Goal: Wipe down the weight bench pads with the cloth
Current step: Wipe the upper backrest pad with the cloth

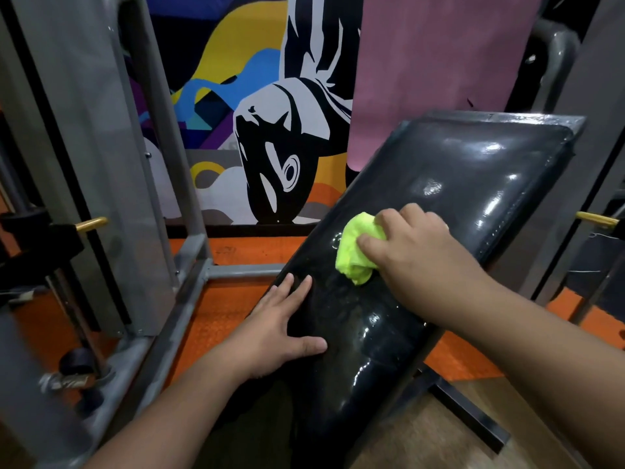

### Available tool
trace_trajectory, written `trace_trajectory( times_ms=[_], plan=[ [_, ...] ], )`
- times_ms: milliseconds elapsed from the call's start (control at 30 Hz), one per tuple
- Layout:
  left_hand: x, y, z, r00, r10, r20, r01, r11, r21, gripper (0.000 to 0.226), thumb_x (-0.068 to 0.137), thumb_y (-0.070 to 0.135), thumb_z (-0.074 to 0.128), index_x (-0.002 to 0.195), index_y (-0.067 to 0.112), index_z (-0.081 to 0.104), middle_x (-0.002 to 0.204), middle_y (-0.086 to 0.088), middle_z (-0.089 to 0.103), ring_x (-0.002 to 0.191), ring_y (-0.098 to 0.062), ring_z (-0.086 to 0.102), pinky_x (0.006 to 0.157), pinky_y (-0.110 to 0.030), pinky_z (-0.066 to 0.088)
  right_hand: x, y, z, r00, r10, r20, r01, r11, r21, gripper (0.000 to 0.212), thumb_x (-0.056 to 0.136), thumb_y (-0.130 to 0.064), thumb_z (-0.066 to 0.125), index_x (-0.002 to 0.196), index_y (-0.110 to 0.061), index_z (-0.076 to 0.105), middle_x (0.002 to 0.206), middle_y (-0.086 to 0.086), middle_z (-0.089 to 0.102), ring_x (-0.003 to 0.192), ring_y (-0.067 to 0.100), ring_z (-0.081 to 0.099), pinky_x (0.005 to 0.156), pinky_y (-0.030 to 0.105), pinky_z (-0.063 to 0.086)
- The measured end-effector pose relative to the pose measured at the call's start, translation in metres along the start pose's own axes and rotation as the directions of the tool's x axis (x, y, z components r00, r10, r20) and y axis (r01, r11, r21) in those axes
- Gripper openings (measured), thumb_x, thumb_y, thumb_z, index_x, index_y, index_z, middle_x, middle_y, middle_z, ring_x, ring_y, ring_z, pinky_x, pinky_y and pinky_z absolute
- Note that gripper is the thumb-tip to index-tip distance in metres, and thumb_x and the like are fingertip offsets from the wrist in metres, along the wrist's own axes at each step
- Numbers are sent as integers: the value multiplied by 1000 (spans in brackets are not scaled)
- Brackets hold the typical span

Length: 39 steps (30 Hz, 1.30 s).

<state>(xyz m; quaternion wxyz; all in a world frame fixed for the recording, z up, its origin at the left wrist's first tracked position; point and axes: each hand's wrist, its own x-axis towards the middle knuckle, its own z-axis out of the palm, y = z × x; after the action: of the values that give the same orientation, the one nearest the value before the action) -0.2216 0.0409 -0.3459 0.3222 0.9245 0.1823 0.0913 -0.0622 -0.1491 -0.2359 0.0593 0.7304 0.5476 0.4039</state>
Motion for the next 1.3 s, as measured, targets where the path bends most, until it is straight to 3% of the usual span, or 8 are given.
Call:
trace_trajectory(
  times_ms=[133,267,667,833,933,1067,1200,1300],
  plan=[
    [-1,1,-1,1000,1,6,-1,1000,3,106,75,65,75,153,59,3,164,23,-14,152,-5,-11,126,-40,7,-16,-11,4,993,-113,17,113,993,29,45,65,-9,73,108,-19,64,100,11,55,82,31,45,64,39,37],
    [-1,3,-1,1000,-6,4,6,1000,-3,105,76,63,75,153,58,4,165,22,-14,153,-6,-11,126,-40,7,-8,0,-4,1000,-19,9,19,1000,24,43,65,-11,75,105,-20,65,100,11,55,81,30,44,62,37,29],
    [-1,0,0,1000,-7,8,7,1000,21,107,73,69,73,152,60,1,165,22,-14,153,-8,-9,126,-45,10,-32,-9,1,982,-186,-34,188,980,69,45,70,-10,70,113,-16,61,104,14,56,83,33,46,65,43,40],
    [-1,2,-1,1000,-16,-7,16,1000,13,106,76,64,75,153,58,3,166,19,-12,154,-9,-8,126,-43,9,-16,-3,-1,997,-80,-13,80,996,36,45,64,-9,73,106,-18,64,101,12,55,81,29,43,61,37,27],
    [-2,1,1,1000,-18,-6,18,1000,7,106,75,65,74,152,59,2,165,21,-13,153,-8,-8,126,-44,9,-31,-8,3,984,-178,-27,179,982,61,45,69,-8,67,113,-16,61,104,14,56,82,31,45,63,40,36],
    [-4,5,1,999,-44,-1,44,999,-7,105,78,64,73,153,58,0,164,22,-16,152,-7,-11,126,-43,7,-20,-1,-2,999,-33,-23,34,998,58,46,67,-12,76,110,-18,63,103,13,55,83,32,45,64,40,38],
    [-11,3,7,997,-56,-51,55,998,-17,101,79,66,70,152,59,1,165,20,-14,153,-8,-10,126,-42,7,-38,-11,1,989,-138,-49,142,987,80,48,69,-9,69,116,-17,60,107,14,55,86,34,47,67,43,38],
    [-14,4,12,992,-55,-117,52,998,-34,100,77,68,70,153,56,7,167,17,-7,154,-9,-6,126,-44,10,-36,5,-7,997,-44,-65,50,994,97,52,68,-11,75,118,-17,61,108,16,56,87,35,48,68,44,39]
  ],
)
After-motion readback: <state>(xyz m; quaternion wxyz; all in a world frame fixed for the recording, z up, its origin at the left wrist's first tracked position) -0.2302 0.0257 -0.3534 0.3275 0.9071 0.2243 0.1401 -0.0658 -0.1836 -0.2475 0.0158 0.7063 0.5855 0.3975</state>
